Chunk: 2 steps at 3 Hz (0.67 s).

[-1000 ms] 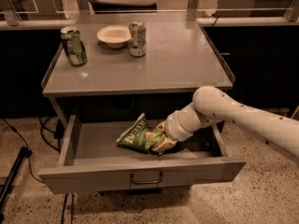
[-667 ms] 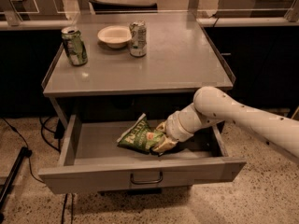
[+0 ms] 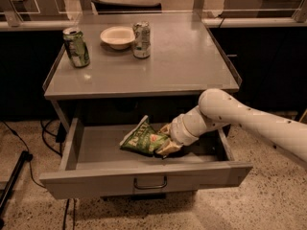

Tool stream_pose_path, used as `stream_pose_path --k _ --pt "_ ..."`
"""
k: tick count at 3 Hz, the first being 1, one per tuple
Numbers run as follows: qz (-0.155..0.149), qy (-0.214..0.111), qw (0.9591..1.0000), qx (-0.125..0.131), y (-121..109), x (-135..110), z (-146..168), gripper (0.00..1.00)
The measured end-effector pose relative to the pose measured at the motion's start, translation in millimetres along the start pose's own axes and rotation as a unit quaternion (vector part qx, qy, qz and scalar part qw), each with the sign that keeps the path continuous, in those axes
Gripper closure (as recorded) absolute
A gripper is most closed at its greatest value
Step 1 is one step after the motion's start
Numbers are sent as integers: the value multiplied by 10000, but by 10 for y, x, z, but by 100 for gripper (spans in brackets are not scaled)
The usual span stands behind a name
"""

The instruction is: Place green jalapeno chip bag into top drawer

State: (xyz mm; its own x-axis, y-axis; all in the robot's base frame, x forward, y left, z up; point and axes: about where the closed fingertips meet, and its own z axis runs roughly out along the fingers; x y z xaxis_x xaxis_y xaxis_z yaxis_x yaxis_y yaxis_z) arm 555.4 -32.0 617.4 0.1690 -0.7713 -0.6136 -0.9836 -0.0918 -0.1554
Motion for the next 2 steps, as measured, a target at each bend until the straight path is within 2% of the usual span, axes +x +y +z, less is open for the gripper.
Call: stream_pose_path --k 1,2 --pt "6 42 10000 43 -9 -3 -28 0" --pt "23 152 9998 154 -33 -5 -104 0"
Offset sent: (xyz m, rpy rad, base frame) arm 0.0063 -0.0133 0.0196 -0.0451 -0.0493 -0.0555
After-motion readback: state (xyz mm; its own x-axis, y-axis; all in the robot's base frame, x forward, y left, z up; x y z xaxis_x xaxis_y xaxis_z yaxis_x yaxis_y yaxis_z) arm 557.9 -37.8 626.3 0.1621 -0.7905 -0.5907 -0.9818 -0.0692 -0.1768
